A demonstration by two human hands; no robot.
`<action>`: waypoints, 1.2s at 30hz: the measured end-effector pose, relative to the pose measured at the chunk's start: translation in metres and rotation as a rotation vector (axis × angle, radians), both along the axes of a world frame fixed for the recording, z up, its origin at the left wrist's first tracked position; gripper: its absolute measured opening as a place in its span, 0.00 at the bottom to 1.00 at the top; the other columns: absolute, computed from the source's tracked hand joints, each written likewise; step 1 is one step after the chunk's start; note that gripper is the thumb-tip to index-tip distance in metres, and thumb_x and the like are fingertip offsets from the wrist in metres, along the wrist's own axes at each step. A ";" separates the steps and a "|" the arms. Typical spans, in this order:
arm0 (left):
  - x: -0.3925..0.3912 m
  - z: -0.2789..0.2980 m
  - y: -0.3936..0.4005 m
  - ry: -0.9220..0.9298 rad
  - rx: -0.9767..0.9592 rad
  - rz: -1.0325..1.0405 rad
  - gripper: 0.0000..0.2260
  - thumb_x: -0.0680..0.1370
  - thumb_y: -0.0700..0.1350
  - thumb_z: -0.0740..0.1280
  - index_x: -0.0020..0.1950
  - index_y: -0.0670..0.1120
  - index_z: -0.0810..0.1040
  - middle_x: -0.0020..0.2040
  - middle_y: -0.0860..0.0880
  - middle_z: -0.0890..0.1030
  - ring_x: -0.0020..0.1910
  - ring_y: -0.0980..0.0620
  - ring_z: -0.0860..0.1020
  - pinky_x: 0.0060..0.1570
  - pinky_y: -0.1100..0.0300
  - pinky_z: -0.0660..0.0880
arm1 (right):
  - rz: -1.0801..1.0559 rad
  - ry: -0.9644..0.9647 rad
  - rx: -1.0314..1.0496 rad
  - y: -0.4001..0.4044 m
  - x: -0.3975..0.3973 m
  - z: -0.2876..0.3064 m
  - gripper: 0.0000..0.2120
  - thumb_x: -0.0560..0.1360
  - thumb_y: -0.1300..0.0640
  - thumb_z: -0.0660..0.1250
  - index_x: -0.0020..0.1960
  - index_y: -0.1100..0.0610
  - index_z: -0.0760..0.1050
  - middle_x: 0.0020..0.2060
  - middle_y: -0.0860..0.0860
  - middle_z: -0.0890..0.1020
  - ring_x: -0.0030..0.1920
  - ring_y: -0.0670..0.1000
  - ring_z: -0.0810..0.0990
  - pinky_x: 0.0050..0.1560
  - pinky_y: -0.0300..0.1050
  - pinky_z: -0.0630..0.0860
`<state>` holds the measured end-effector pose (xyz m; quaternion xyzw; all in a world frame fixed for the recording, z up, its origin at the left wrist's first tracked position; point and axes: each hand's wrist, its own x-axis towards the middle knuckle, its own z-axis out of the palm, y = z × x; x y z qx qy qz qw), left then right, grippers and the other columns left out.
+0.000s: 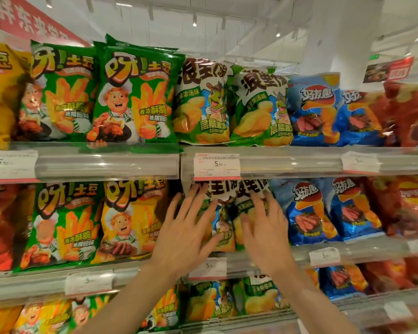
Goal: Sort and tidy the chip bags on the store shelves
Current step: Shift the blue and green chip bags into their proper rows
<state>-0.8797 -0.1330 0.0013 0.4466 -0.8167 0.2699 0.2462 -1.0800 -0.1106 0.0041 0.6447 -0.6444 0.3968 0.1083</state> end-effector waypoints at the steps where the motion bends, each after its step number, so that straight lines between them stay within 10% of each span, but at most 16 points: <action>1: -0.004 -0.001 -0.002 -0.010 -0.002 0.009 0.31 0.82 0.65 0.56 0.78 0.47 0.67 0.82 0.43 0.58 0.81 0.44 0.53 0.75 0.38 0.59 | -0.014 0.036 0.018 -0.005 -0.013 -0.001 0.26 0.79 0.45 0.55 0.76 0.51 0.63 0.75 0.58 0.62 0.75 0.60 0.60 0.72 0.64 0.63; 8: -0.022 -0.008 -0.011 -0.052 0.008 0.049 0.33 0.82 0.65 0.54 0.83 0.53 0.52 0.82 0.43 0.54 0.81 0.41 0.51 0.75 0.35 0.56 | 0.088 0.224 0.240 -0.027 -0.042 -0.015 0.39 0.76 0.32 0.57 0.81 0.43 0.46 0.81 0.53 0.43 0.80 0.56 0.36 0.77 0.65 0.50; 15: -0.030 -0.014 -0.016 0.009 0.024 0.117 0.32 0.82 0.65 0.53 0.83 0.53 0.52 0.82 0.42 0.54 0.81 0.40 0.50 0.76 0.35 0.54 | 0.066 0.178 0.164 -0.031 -0.056 -0.018 0.37 0.73 0.34 0.59 0.79 0.43 0.54 0.80 0.51 0.51 0.81 0.55 0.44 0.71 0.66 0.66; 36: -0.053 -0.034 -0.034 0.094 0.133 0.199 0.33 0.82 0.67 0.50 0.82 0.51 0.55 0.82 0.43 0.55 0.81 0.40 0.50 0.75 0.33 0.52 | 0.052 0.280 0.138 -0.036 -0.074 -0.035 0.38 0.77 0.30 0.45 0.81 0.45 0.43 0.81 0.52 0.41 0.80 0.54 0.34 0.78 0.64 0.45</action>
